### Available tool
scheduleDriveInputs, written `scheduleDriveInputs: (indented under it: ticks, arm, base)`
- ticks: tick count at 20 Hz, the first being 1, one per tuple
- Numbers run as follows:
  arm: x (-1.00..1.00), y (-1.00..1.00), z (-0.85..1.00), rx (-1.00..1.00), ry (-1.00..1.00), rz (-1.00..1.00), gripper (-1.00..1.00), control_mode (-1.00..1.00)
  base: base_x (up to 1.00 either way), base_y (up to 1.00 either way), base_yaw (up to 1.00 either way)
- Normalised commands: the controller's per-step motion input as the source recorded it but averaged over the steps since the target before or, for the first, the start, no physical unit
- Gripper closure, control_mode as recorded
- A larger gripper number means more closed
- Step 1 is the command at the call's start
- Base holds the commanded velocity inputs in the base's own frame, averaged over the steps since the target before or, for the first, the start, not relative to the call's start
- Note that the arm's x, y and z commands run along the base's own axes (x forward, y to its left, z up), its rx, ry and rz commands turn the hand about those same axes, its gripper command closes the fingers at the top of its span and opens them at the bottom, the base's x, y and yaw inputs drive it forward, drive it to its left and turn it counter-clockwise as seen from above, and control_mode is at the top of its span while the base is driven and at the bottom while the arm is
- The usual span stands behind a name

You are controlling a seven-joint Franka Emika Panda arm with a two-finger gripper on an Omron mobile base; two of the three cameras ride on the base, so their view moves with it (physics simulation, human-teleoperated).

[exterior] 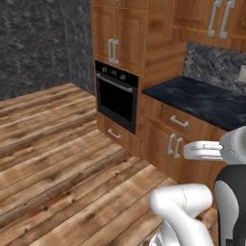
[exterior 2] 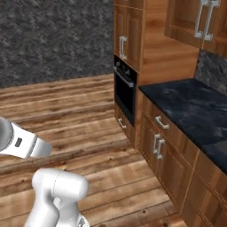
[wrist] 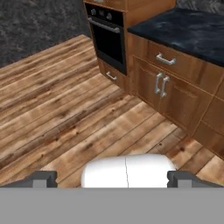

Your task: Four empty soda cans are scattered around the kitchen. Gather all the cans and cluster them next to the stove for recycling.

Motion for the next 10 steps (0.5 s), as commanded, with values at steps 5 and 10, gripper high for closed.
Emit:
scheduleDriveInputs:
  ticks: [5,10]
  arm:
    - [0.00,0.00,0.00,0.00,0.00,0.00,-1.00,1.00]
    - [0.00,0.00,0.00,0.00,0.00,0.00,-1.00,1.00]
  base:
    - [0.03,-0.05,0.45]
    - [0.04,-0.07,0.44]
